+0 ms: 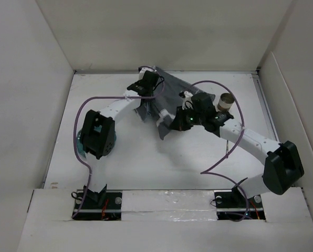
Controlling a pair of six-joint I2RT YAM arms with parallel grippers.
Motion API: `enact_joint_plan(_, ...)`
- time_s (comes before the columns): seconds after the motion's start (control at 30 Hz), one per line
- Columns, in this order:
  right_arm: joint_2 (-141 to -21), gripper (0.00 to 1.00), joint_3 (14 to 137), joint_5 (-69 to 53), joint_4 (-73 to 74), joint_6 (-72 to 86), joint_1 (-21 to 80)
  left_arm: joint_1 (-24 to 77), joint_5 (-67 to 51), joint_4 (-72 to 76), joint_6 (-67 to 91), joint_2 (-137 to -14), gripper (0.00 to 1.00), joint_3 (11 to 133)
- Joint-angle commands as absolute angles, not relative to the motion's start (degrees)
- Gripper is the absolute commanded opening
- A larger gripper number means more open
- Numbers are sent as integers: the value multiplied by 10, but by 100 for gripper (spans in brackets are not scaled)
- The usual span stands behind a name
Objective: Set the dinner table for one person
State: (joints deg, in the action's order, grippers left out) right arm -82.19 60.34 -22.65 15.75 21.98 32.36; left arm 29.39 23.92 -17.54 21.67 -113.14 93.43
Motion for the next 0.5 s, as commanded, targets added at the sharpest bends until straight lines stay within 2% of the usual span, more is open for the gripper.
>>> enact_joint_plan(0.0,-864,0,668,-364,199,263,411,216,262,-230,170,-1171,15,1068)
enact_joint_plan(0.03,-864,0,668,-364,192,264,411,215,262,-230,170,-1172,16,1079)
enact_joint_plan(0.1,-889,3,689,-380,192,273,448,204,248,-244,164,-1165,39,1085)
enact_joint_plan(0.13,-907,12,710,-375,207,270,456,196,240,-250,162,-1159,65,1085)
enact_joint_plan(0.17,-913,27,720,-371,219,264,456,196,240,-261,161,-1143,73,1078)
enact_joint_plan(0.2,-915,47,727,-362,228,255,456,191,243,-266,163,-1131,79,1071)
enact_joint_plan(0.23,-914,53,733,-336,245,249,451,191,246,-272,164,-1118,82,1049)
enact_joint_plan(0.3,-895,61,737,-317,251,237,423,191,255,-276,171,-1066,82,1013)
enact_joint_plan(0.37,-872,61,737,-295,274,225,399,191,253,-267,180,-992,77,940)
enact_joint_plan(0.4,-861,52,731,-285,279,216,386,191,248,-265,185,-969,70,911)
enact_joint_plan(0.43,-851,42,723,-260,280,214,360,191,239,-263,201,-940,50,849)
enact_joint_plan(0.47,-839,26,712,-246,280,211,346,191,217,-259,209,-884,34,818)
